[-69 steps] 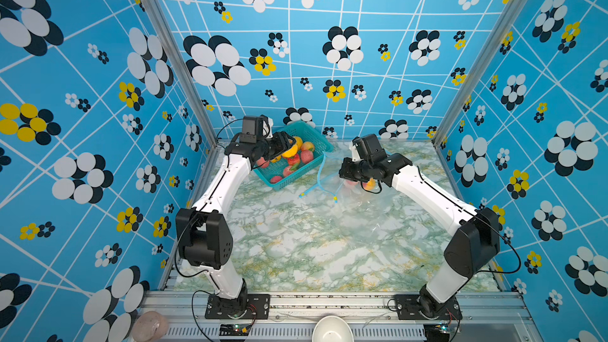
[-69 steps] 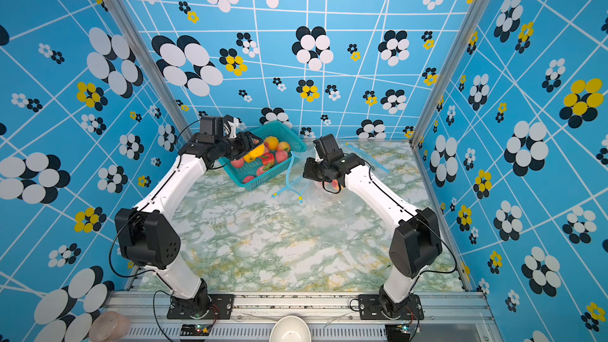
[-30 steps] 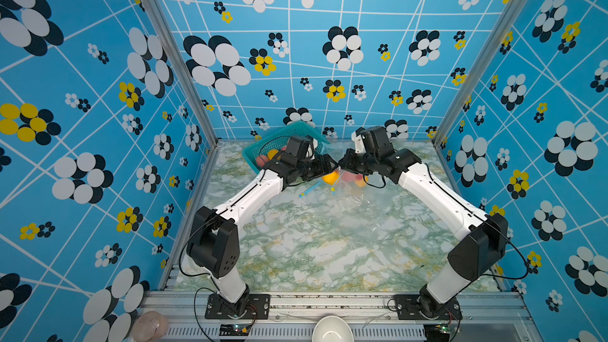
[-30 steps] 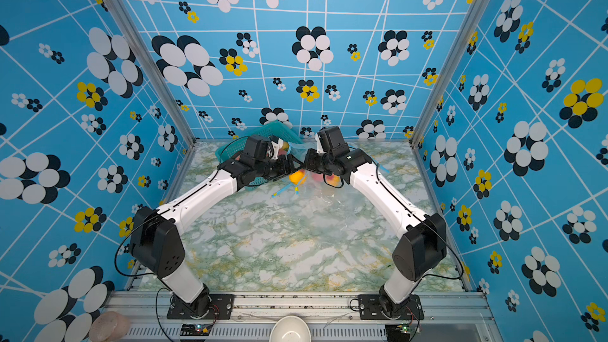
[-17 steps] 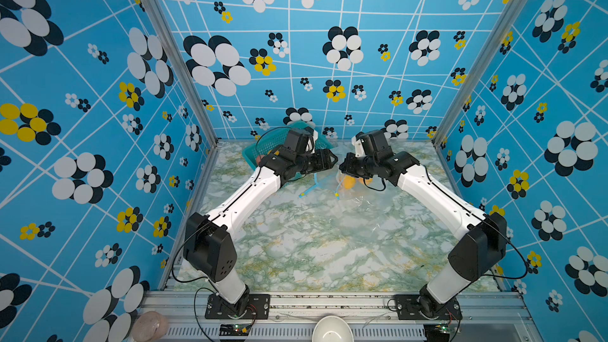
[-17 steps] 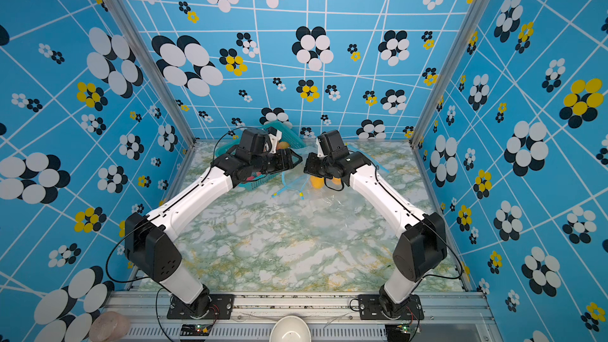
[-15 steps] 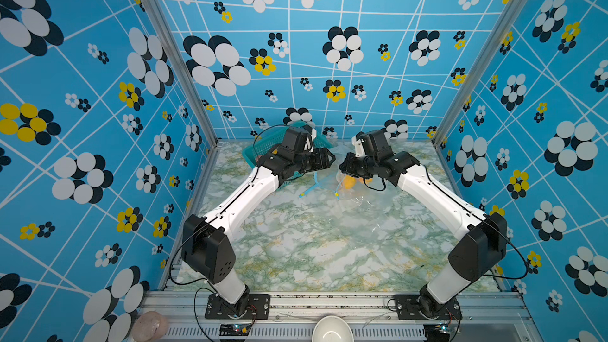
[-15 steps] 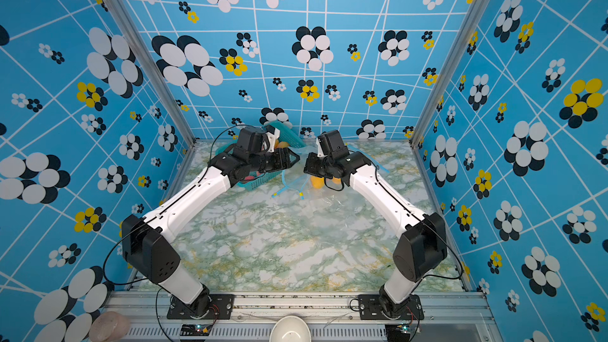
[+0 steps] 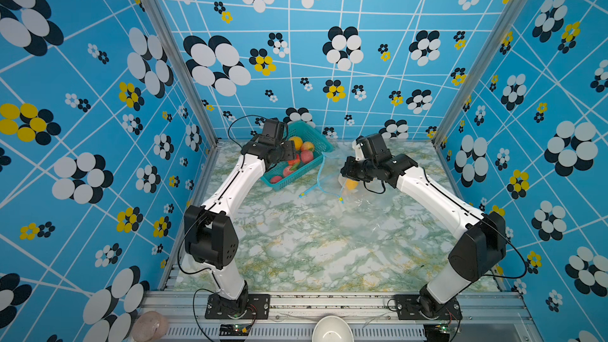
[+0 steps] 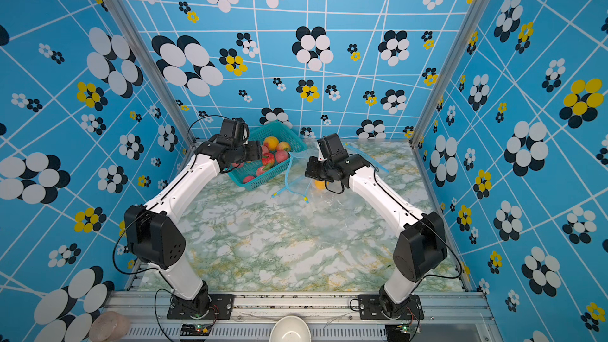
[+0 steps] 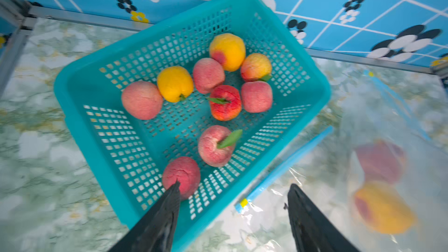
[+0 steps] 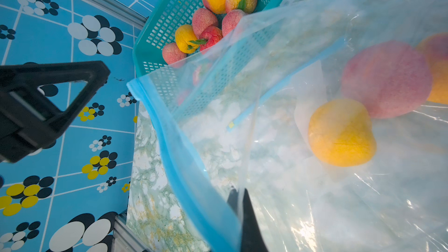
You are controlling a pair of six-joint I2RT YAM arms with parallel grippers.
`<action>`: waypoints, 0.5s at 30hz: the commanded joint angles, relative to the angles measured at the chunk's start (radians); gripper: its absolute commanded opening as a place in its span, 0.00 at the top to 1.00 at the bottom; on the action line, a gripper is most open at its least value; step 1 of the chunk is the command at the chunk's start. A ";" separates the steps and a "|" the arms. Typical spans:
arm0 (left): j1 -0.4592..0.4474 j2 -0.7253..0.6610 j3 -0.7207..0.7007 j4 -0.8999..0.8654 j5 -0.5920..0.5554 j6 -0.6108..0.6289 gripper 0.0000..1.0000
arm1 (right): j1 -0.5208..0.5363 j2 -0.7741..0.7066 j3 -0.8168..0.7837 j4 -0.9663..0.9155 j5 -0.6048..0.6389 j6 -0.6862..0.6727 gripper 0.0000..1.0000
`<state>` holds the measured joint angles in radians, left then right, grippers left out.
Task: Place the peach in a zip-top bag and seal the zipper
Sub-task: Pick up the peach from the basket.
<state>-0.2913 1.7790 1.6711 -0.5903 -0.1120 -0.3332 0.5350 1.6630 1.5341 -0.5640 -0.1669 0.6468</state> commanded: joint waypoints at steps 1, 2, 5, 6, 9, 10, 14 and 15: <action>0.022 0.105 0.080 -0.068 -0.195 0.129 0.28 | -0.001 -0.021 0.009 0.002 0.001 -0.013 1.00; 0.029 0.140 0.103 -0.077 -0.220 0.154 0.28 | -0.001 -0.019 0.011 0.001 0.001 -0.013 1.00; 0.047 0.233 0.156 -0.095 -0.272 0.204 0.28 | -0.001 -0.015 0.014 -0.006 0.003 -0.015 1.00; 0.052 0.262 0.170 -0.090 -0.285 0.220 0.28 | -0.001 -0.013 0.014 -0.008 0.001 -0.016 1.00; 0.071 0.346 0.229 -0.085 -0.318 0.259 0.26 | -0.002 0.002 0.022 -0.015 -0.004 -0.014 1.00; 0.074 0.378 0.257 -0.091 -0.329 0.269 0.25 | -0.001 0.010 0.029 -0.018 -0.006 -0.012 1.00; 0.096 0.480 0.354 -0.116 -0.351 0.304 0.23 | -0.001 0.036 0.057 -0.027 -0.009 -0.012 1.00; 0.101 0.499 0.371 -0.122 -0.350 0.305 0.23 | -0.001 0.042 0.057 -0.030 -0.008 -0.012 1.00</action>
<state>-0.2085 2.2364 1.9785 -0.6727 -0.4129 -0.0769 0.5350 1.6848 1.5562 -0.5690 -0.1703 0.6434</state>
